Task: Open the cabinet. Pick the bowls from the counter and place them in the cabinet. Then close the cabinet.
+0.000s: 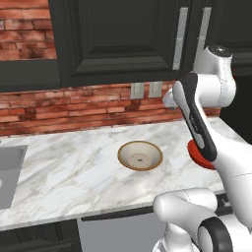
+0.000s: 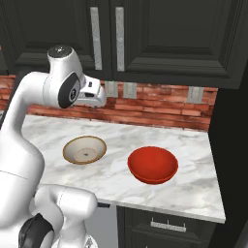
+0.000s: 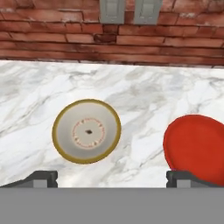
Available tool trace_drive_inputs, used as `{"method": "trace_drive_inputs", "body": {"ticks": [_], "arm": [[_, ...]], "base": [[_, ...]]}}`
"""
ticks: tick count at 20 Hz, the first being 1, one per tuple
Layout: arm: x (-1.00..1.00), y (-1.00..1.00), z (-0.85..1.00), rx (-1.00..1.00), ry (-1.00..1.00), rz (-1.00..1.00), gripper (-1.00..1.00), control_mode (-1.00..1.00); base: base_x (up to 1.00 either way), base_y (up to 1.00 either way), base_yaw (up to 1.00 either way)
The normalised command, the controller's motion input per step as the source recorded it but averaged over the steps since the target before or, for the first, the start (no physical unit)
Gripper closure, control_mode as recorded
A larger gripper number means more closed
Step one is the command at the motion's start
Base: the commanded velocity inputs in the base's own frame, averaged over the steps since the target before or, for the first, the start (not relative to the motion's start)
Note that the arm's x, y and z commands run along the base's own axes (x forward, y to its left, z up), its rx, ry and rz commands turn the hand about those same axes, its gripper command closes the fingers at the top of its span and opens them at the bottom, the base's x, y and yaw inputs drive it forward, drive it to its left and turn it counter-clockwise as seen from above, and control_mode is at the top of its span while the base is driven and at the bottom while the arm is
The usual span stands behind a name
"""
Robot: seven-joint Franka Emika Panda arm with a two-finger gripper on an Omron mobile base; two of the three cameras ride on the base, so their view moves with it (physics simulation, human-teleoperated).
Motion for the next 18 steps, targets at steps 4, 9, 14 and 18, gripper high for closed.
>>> {"method": "trace_drive_inputs", "body": {"ticks": [4,9,14,18], "arm": [[-0.02,-0.41,0.23,0.00,-0.05,0.00,-1.00,-1.00],[-0.01,-0.47,0.18,0.00,-0.18,0.00,-1.00,-1.00],[0.00,-0.30,0.11,0.00,-0.17,0.00,-1.00,-1.00],[0.00,-0.27,0.02,0.00,-0.12,0.00,-1.00,-1.00]], "base": [[0.00,0.00,0.00],[0.00,0.00,0.00],[0.00,0.00,0.00],[0.00,0.00,0.00]]}}
